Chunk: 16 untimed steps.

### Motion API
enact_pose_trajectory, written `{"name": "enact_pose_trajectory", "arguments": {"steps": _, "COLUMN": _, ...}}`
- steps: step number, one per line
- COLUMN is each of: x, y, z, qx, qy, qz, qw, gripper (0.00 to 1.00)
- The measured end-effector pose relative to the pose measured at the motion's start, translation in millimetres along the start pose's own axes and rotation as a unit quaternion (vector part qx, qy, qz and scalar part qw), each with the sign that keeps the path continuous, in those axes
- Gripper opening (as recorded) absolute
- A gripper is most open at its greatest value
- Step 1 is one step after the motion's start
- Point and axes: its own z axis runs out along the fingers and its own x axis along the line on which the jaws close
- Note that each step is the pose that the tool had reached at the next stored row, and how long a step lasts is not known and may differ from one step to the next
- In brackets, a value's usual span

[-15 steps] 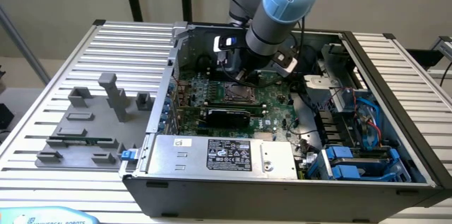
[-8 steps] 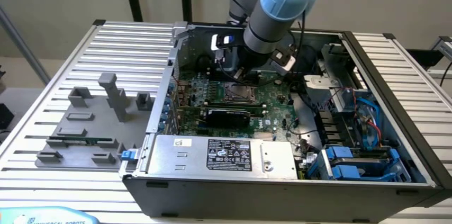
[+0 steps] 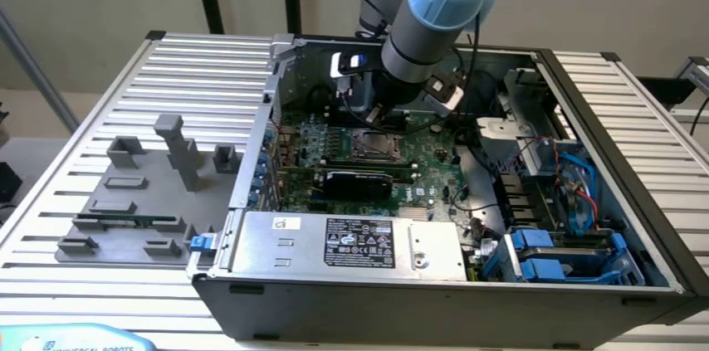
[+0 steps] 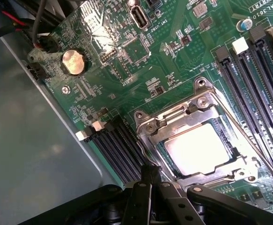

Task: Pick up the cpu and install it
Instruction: 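Install the first cpu locking lever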

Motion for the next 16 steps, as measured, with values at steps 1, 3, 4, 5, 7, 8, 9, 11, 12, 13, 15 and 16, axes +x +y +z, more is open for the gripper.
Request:
{"name": "enact_pose_trajectory", "arguments": {"steps": 1, "x": -0.2, "y": 0.1, "z": -0.1, "qx": 0.0, "qy": -0.0001, "qz": 0.0, "qw": 1.0, "gripper": 0.11}}
{"name": "enact_pose_trajectory", "arguments": {"steps": 3, "x": -0.5, "y": 0.3, "z": -0.2, "qx": 0.0001, "qy": -0.0002, "qz": -0.001, "qw": 1.0, "gripper": 0.11}}
{"name": "enact_pose_trajectory", "arguments": {"steps": 4, "x": -0.5, "y": 0.3, "z": -0.2, "qx": 0.0002, "qy": -0.0003, "qz": -0.001, "qw": 1.0, "gripper": 0.11}}
{"name": "enact_pose_trajectory", "arguments": {"steps": 5, "x": -0.5, "y": 0.3, "z": -0.2, "qx": 0.0002, "qy": -0.0004, "qz": -0.001, "qw": 1.0, "gripper": 0.11}}
{"name": "enact_pose_trajectory", "arguments": {"steps": 7, "x": -0.8, "y": -0.1, "z": -0.5, "qx": 0.0004, "qy": -0.0006, "qz": -0.001, "qw": 1.0, "gripper": 0.11}}
{"name": "enact_pose_trajectory", "arguments": {"steps": 8, "x": -0.9, "y": -0.5, "z": -0.9, "qx": 0.0003, "qy": -0.0009, "qz": -0.001, "qw": 1.0, "gripper": 0.11}}
{"name": "enact_pose_trajectory", "arguments": {"steps": 9, "x": -1.0, "y": -0.9, "z": -1.3, "qx": 0.0003, "qy": -0.0008, "qz": -0.002, "qw": 1.0, "gripper": 0.11}}
{"name": "enact_pose_trajectory", "arguments": {"steps": 11, "x": -1.1, "y": -1.7, "z": -1.9, "qx": 0.0004, "qy": -0.0007, "qz": -0.002, "qw": 1.0, "gripper": 0.11}}
{"name": "enact_pose_trajectory", "arguments": {"steps": 12, "x": -1.1, "y": -1.8, "z": -1.9, "qx": 0.0004, "qy": -0.0006, "qz": -0.002, "qw": 1.0, "gripper": 0.11}}
{"name": "enact_pose_trajectory", "arguments": {"steps": 13, "x": -1.1, "y": -1.9, "z": -1.9, "qx": 0.0005, "qy": -0.0006, "qz": -0.002, "qw": 1.0, "gripper": 0.11}}
{"name": "enact_pose_trajectory", "arguments": {"steps": 15, "x": -1.2, "y": -1.9, "z": -2.0, "qx": 0.0006, "qy": -0.0008, "qz": -0.002, "qw": 1.0, "gripper": 0.11}}
{"name": "enact_pose_trajectory", "arguments": {"steps": 16, "x": -1.3, "y": -1.9, "z": -2.1, "qx": 0.0006, "qy": -0.0009, "qz": -0.003, "qw": 1.0, "gripper": 0.11}}
